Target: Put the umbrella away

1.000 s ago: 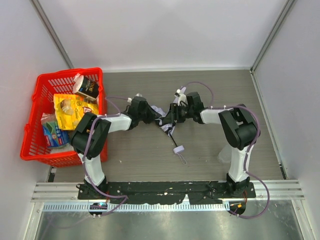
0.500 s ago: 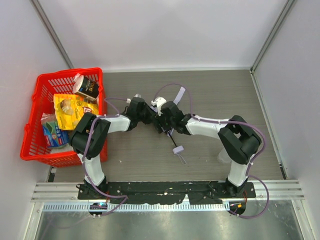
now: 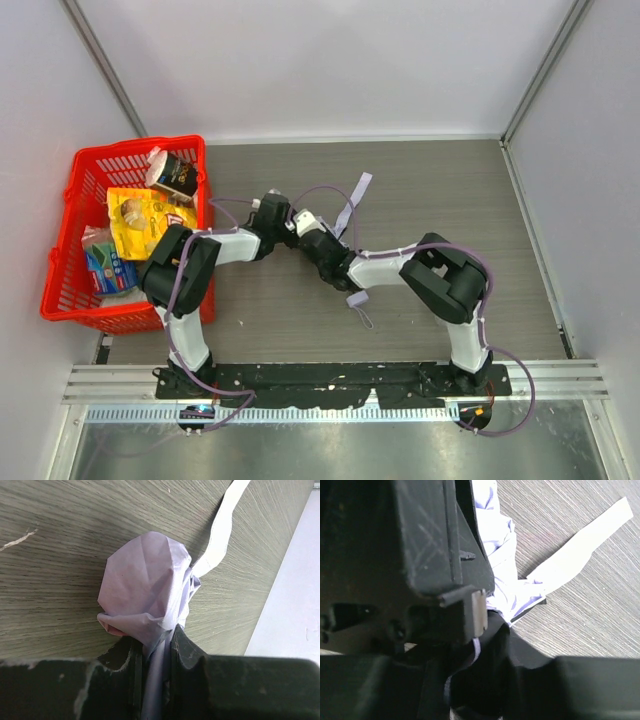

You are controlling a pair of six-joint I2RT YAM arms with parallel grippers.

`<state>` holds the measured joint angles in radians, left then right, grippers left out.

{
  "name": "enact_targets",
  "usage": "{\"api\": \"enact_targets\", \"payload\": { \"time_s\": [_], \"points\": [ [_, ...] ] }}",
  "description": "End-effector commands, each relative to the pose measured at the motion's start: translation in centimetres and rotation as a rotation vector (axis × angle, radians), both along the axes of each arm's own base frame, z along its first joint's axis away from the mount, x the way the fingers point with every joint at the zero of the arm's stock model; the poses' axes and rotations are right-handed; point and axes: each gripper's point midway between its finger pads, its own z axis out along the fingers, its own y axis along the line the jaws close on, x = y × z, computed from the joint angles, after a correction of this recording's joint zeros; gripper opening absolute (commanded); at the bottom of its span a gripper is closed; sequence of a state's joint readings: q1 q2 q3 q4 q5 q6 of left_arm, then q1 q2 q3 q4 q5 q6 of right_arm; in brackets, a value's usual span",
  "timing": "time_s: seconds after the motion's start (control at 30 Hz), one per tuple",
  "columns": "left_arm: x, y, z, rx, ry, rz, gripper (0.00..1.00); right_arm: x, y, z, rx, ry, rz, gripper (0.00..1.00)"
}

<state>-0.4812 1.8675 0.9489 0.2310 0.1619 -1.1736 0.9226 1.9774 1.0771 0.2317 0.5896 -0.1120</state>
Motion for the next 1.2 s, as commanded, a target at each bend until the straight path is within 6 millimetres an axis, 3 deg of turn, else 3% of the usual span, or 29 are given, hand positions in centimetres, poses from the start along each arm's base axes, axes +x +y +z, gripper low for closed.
{"api": "enact_targets", "payload": {
  "time_s": [0.0, 0.03, 0.1, 0.13, 0.17, 0.2, 0.23, 0.3, 0.5, 0.67, 0.8, 0.87, 0.97, 1.03, 1.17],
  "points": [
    [-8.1, 4.0, -9.0, 0.233, 0.319, -0.050, 0.00, -1.5, -2.0, -4.4, -0.029, 0.101, -0.037, 0.10],
    [-8.0, 3.9, -8.7, 0.233, 0.306, -0.055, 0.00, -1.7, -2.2, -4.7, -0.010, 0.123, -0.046, 0.01],
    [-7.5, 3.8, -8.1, 0.235, 0.272, -0.064, 0.06, -2.0, -2.3, -5.3, 0.071, 0.206, 0.008, 0.01],
    [-7.4, 3.9, -7.8, 0.235, 0.259, -0.066, 0.15, -2.7, -1.4, -5.7, 0.152, 0.275, 0.039, 0.01],
    [-7.1, 4.0, -7.3, 0.241, 0.240, -0.064, 0.24, -2.5, -2.2, -5.9, 0.184, 0.315, 0.033, 0.01],
    [-6.9, 4.0, -7.1, 0.243, 0.229, -0.061, 0.32, -3.4, -1.2, -6.1, 0.254, 0.397, 0.091, 0.01],
    [-6.6, 4.0, -6.9, 0.248, 0.215, -0.062, 0.41, -3.0, -1.7, -6.0, 0.309, 0.421, 0.085, 0.01],
    [-6.3, 3.9, -6.7, 0.258, 0.205, -0.077, 0.51, -4.4, -0.9, -5.8, 0.428, 0.534, 0.167, 0.01],
    [-6.5, 3.9, -7.5, 0.272, 0.223, -0.092, 0.56, -4.9, -1.3, -5.0, 0.665, 0.706, 0.214, 0.01],
    [-7.1, 5.2, -8.4, 0.341, 0.236, -0.093, 0.57, -4.1, -2.1, -4.6, 0.856, 0.799, 0.183, 0.01],
    [-7.2, 5.4, -9.1, 0.358, 0.248, -0.097, 0.50, -4.0, -1.2, -4.2, 0.950, 0.879, 0.203, 0.01],
    [-7.1, 5.2, -9.2, 0.346, 0.247, -0.099, 0.38, -4.2, -0.8, -4.0, 0.990, 0.931, 0.206, 0.01],
    [-7.0, 5.2, -9.4, 0.349, 0.235, -0.100, 0.11, -4.2, -0.5, -3.9, 1.038, 0.983, 0.185, 0.01],
    [-7.2, 5.2, -9.8, 0.351, 0.242, -0.111, 0.06, -3.7, -0.9, -3.5, 1.042, 0.979, 0.166, 0.02],
    [-7.9, 5.1, -10.4, 0.338, 0.259, -0.125, 0.00, -2.8, -1.6, -2.4, 1.016, 0.974, 0.112, 0.27]
  ]
}}
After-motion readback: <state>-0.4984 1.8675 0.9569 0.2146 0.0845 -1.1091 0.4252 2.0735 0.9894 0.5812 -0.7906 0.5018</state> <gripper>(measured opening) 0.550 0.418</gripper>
